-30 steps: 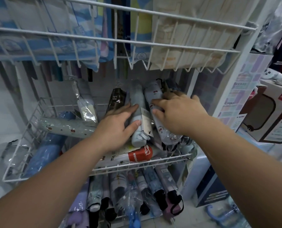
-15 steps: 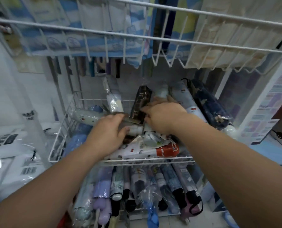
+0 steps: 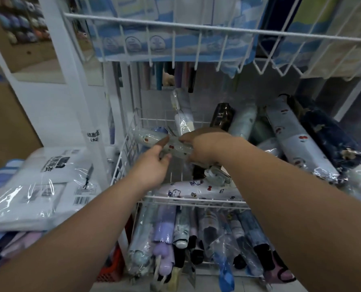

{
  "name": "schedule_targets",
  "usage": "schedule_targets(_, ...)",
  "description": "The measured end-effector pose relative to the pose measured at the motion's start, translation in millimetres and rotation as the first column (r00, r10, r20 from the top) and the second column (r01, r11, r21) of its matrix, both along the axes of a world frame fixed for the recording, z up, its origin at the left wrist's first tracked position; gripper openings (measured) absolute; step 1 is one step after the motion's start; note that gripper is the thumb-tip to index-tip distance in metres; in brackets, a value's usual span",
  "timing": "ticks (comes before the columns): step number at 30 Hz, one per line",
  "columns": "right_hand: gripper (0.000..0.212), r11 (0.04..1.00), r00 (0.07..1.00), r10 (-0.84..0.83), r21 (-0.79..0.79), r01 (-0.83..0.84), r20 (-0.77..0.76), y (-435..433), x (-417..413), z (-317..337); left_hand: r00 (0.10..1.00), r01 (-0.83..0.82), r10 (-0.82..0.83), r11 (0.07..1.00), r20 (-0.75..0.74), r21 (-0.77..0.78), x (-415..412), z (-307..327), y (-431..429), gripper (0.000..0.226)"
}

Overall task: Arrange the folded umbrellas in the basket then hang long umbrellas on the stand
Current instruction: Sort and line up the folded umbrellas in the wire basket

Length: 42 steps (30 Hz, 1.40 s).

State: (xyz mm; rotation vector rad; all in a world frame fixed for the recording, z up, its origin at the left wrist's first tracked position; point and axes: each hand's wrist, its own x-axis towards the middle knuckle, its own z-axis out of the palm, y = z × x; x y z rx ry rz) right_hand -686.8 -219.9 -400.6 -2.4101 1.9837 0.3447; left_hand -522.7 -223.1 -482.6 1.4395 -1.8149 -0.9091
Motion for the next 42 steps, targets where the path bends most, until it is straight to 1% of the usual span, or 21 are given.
schedule_targets(3,0.061,0.999,0.999,-0.031,0.009,0.031,0.015,-5,2,-3,0.994,0.004,-0.003,1.000,-0.111,0.007,3,-7,-8,0.048)
schedule_targets(7,0.067,0.997,0.988,-0.078,0.025,0.076,0.133,-7,4,0,0.961,0.031,-0.021,0.999,-0.276,0.034,1,-8,-9,0.049)
schedule_targets(9,0.064,0.998,0.977,-0.070,0.015,0.069,0.200,-5,4,4,0.936,0.038,-0.025,0.999,-0.351,0.031,0,-6,-10,0.051)
schedule_targets(10,0.063,0.998,0.960,-0.066,0.009,0.066,0.273,-4,6,7,0.925,0.041,-0.031,0.999,-0.379,0.018,1,-5,-11,0.051)
schedule_targets(11,0.064,0.997,0.919,-0.076,0.015,0.076,0.386,-2,9,9,0.912,0.045,-0.043,0.999,-0.407,-0.003,0,-1,-12,0.052)
schedule_targets(13,0.066,0.993,0.804,-0.107,0.017,0.119,0.584,-1,19,9,0.891,0.050,-0.066,0.998,-0.450,-0.047,-1,9,-16,0.053)
schedule_targets(14,0.062,0.990,0.771,-0.119,0.014,0.141,0.626,0,24,9,0.893,0.049,-0.073,0.997,-0.444,-0.065,-2,15,-18,0.053)
schedule_targets(16,0.047,0.986,0.744,-0.140,0.022,0.166,0.654,2,32,5,0.916,0.045,-0.075,0.995,-0.394,-0.085,-1,25,-21,0.052)
schedule_targets(17,0.044,0.984,0.720,-0.152,0.034,0.177,0.677,3,34,3,0.921,0.051,-0.079,0.995,-0.382,-0.084,1,28,-22,0.051)
schedule_targets(18,0.045,0.981,0.687,-0.166,0.050,0.186,0.707,3,36,1,0.923,0.064,-0.088,0.995,-0.375,-0.075,4,29,-22,0.050)
schedule_targets(20,0.050,0.981,0.653,-0.162,0.052,0.184,0.740,1,39,-5,0.936,0.079,-0.094,0.995,-0.339,-0.057,10,28,-21,0.050)
schedule_targets(24,0.052,0.979,0.597,-0.198,0.128,0.159,0.777,-2,44,-14,0.973,0.049,-0.059,0.997,-0.225,-0.054,27,27,-19,0.063)
schedule_targets(25,0.056,0.977,0.609,-0.213,0.159,0.142,0.764,0,47,-16,0.978,0.055,-0.062,0.998,-0.198,-0.043,31,25,-18,0.067)
schedule_targets(26,0.060,0.977,0.659,-0.209,0.176,0.118,0.723,0,49,-18,0.985,0.062,-0.065,0.998,-0.160,-0.027,35,22,-16,0.070)
schedule_targets(28,0.059,0.984,0.806,-0.147,0.168,0.060,0.574,-2,53,-23,0.998,0.059,-0.059,0.998,-0.036,-0.017,40,16,-13,0.074)
schedule_targets(29,0.059,0.986,0.848,-0.118,0.165,0.036,0.517,-3,56,-24,0.998,0.045,-0.044,0.999,0.035,-0.023,41,13,-12,0.074)
schedule_targets(30,0.059,0.984,0.868,-0.106,0.177,0.021,0.486,-4,58,-25,0.995,0.034,-0.031,0.999,0.093,-0.030,42,11,-11,0.074)
schedule_targets(32,0.059,0.979,0.876,-0.094,0.205,-0.006,0.473,-4,59,-25,0.988,0.028,-0.024,0.999,0.151,-0.025,44,8,-11,0.078)
schedule_targets(35,0.058,0.975,0.882,-0.066,0.219,-0.044,0.467,-1,56,-23,0.987,0.050,-0.049,0.999,0.153,-0.004,48,4,-8,0.085)
schedule_targets(39,0.057,0.967,0.903,-0.044,0.244,-0.068,0.428,3,54,-20,0.976,0.085,-0.088,0.996,0.197,0.025,49,3,1,0.089)
schedule_targets(42,0.060,0.973,0.871,-0.076,0.225,-0.040,0.485,4,56,-18,0.988,0.074,-0.074,0.997,0.134,0.000,46,5,7,0.089)
